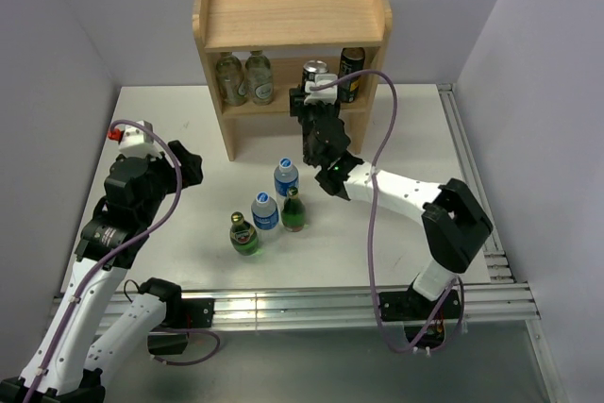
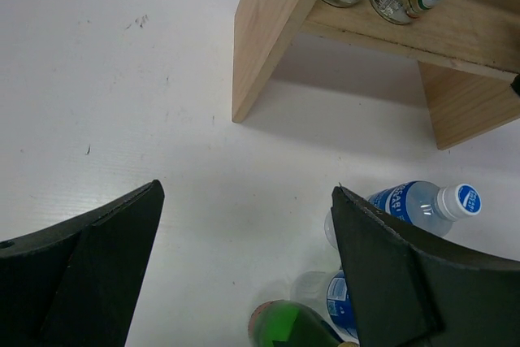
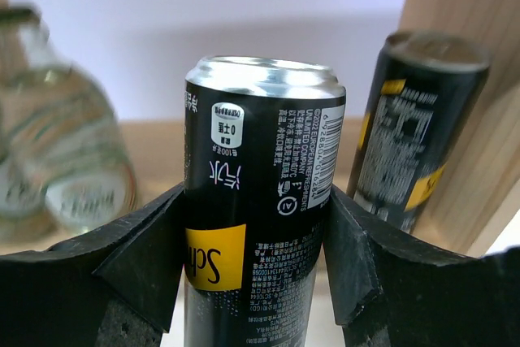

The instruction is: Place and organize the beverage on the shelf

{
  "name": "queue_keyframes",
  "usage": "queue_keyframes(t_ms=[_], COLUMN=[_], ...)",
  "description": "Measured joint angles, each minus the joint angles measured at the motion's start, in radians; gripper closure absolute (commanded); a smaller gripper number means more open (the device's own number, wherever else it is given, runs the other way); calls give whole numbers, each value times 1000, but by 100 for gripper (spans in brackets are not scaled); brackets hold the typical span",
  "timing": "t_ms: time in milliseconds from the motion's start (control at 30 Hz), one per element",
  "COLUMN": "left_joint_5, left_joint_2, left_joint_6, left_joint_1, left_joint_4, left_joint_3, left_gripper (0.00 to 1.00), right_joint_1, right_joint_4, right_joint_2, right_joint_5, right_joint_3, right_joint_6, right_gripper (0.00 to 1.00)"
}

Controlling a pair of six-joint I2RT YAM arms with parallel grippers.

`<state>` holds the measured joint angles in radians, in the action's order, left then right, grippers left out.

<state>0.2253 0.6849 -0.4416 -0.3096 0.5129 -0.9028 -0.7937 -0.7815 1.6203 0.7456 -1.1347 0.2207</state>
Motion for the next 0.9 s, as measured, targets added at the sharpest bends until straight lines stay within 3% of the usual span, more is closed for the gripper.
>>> queue_keyframes(t_ms=[300, 900], left_joint_5=[-4, -21], left_joint_2=[0, 0], left_joint_6=[3, 4], left_joint_1=[2, 7], left_joint_4=[0, -12], left_joint_3=[0, 13], left_gripper=[8, 7], right_joint_1=[19, 177], right_joint_4=[-257, -422], right_joint_2=[210, 450], right_joint_5=[74, 62], right_joint_3=[-137, -333], right_joint_6=[166, 317], right_gripper=[100, 100])
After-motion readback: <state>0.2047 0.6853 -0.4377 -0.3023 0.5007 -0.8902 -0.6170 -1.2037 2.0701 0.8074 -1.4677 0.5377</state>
